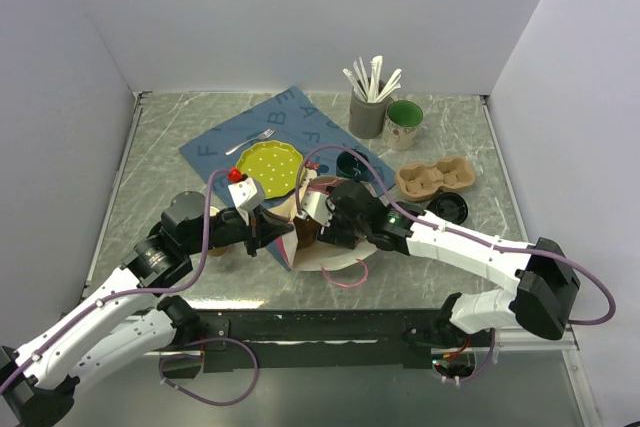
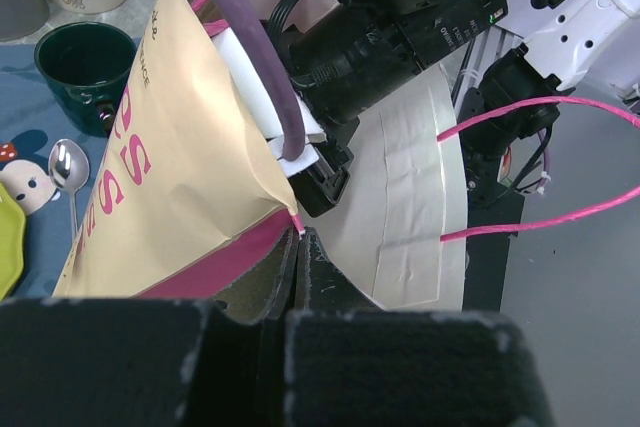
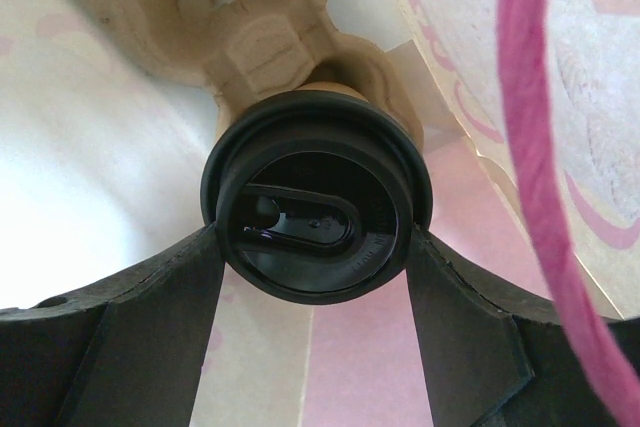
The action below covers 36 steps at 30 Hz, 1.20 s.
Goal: Pack the takeout coffee
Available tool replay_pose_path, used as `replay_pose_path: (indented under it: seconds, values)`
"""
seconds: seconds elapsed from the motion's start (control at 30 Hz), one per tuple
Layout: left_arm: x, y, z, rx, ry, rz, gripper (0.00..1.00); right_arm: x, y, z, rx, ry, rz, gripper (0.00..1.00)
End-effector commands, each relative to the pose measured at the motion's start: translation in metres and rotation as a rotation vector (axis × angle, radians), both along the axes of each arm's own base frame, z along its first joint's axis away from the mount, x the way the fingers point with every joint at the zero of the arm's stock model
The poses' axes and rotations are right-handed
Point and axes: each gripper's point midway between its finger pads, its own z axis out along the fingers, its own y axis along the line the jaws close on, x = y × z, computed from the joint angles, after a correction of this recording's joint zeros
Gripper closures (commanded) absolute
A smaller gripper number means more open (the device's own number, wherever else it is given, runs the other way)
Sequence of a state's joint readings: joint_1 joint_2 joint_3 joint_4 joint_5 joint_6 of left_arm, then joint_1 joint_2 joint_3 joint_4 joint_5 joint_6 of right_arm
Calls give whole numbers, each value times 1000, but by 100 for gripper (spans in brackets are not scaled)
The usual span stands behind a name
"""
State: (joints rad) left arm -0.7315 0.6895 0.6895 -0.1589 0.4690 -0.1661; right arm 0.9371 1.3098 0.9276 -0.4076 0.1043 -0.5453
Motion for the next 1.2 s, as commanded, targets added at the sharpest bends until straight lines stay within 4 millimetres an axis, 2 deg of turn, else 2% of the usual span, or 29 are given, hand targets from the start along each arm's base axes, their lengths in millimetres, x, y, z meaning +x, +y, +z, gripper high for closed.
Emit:
replay_pose_path:
  seconds: [0.0, 0.13, 0.33, 0.57, 0.63, 0.7, 0.87, 0.93, 1.07, 1.17]
  values:
    - [-24, -3, -2, 7, 20, -117, 99, 9, -7, -13, 32, 46, -125, 41]
    - [-23, -4, 0, 7, 15, -120, 99, 11, -4, -5, 47, 30, -125, 39]
    - [-19, -5, 4, 7, 12, -101, 99, 11, -3, 12, 91, 2, -109, 30]
    - [1, -3, 11, 3, 33, 12, 99, 4, -3, 29, 109, -11, -53, 20]
    - [8, -3, 18, -2, 51, 49, 99, 0, -3, 33, 115, -7, -37, 19]
    - [11, -6, 19, -4, 81, 61, 99, -2, -4, 37, 112, -2, -27, 24]
    - [12, -10, 36, -48, 110, 65, 99, -7, -6, 42, 108, 9, -13, 28]
    - [13, -10, 38, -55, 116, 71, 99, -8, -8, 42, 105, 17, -17, 27]
    - [14, -9, 37, -45, 125, 82, 99, -9, -11, 47, 110, 11, -30, 20]
    - [15, -10, 33, -28, 141, 85, 99, -8, -14, 51, 111, 1, -51, 19]
